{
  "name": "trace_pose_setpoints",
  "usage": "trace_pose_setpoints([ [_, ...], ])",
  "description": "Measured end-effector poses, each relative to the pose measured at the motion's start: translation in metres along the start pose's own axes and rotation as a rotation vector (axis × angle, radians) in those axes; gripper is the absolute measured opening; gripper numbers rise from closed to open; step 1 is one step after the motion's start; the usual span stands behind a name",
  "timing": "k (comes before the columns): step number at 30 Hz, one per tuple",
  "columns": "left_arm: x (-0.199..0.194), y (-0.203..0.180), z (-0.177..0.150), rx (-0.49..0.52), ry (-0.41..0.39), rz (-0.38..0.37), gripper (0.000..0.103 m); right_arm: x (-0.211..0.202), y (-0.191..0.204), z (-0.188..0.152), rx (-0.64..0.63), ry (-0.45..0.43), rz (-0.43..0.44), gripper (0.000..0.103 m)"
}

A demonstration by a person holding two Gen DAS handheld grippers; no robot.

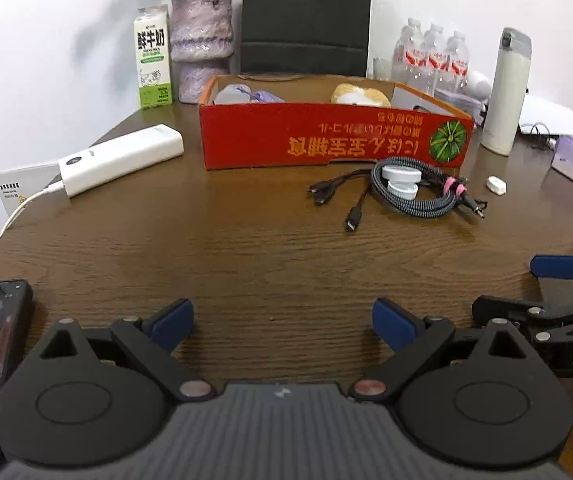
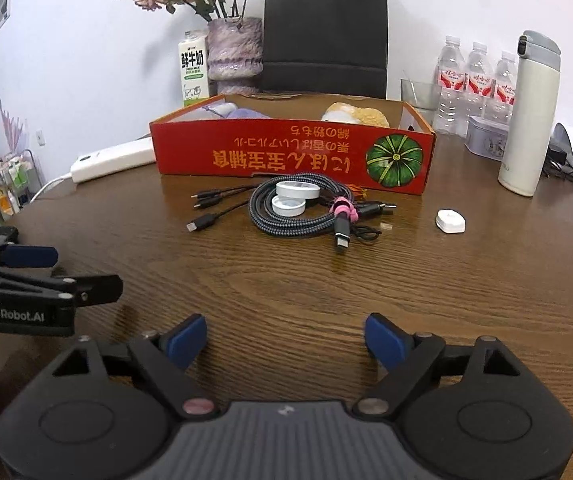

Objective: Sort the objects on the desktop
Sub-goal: 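Grasp the black braided cable with the left tool while the right tool grasps the white square case, then carry the black cable with the left tool while the right tool carries the white case toward the box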

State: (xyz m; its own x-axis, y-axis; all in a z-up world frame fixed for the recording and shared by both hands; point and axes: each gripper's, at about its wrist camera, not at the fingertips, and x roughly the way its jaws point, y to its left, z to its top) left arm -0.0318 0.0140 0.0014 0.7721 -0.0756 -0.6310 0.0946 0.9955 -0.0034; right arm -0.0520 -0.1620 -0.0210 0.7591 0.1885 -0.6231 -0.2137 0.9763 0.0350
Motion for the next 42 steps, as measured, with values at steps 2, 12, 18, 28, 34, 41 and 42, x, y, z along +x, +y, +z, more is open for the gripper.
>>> trace_pose_setpoints([
  [2, 0.000, -0.001, 0.003, -0.003, -0.016, -0.005, 0.099, 0.000, -0.005, 0.002, 0.020, -0.004, 0.013, 0.085],
  [12, 0.046, -0.027, 0.074, -0.009, -0.049, -0.185, 0.056, 0.020, -0.070, 0.048, 0.156, -0.071, -0.030, 0.052],
  [18, 0.098, -0.051, 0.104, 0.034, 0.012, -0.200, 0.047, 0.055, -0.112, 0.073, 0.130, -0.042, -0.126, 0.052],
  [28, 0.109, -0.055, 0.105, 0.045, 0.003, -0.224, 0.006, 0.086, -0.131, 0.071, 0.141, -0.016, -0.159, 0.026],
  [34, 0.047, -0.062, 0.116, 0.066, -0.159, -0.238, 0.006, 0.067, -0.120, 0.070, 0.135, -0.095, -0.137, 0.025],
  [41, -0.022, -0.048, 0.095, 0.003, -0.211, -0.295, 0.006, 0.016, -0.090, 0.043, 0.212, -0.170, -0.089, 0.025],
  [42, -0.028, -0.044, 0.089, -0.003, -0.201, -0.295, 0.006, 0.011, -0.086, 0.037, 0.228, -0.163, -0.071, 0.025],
])
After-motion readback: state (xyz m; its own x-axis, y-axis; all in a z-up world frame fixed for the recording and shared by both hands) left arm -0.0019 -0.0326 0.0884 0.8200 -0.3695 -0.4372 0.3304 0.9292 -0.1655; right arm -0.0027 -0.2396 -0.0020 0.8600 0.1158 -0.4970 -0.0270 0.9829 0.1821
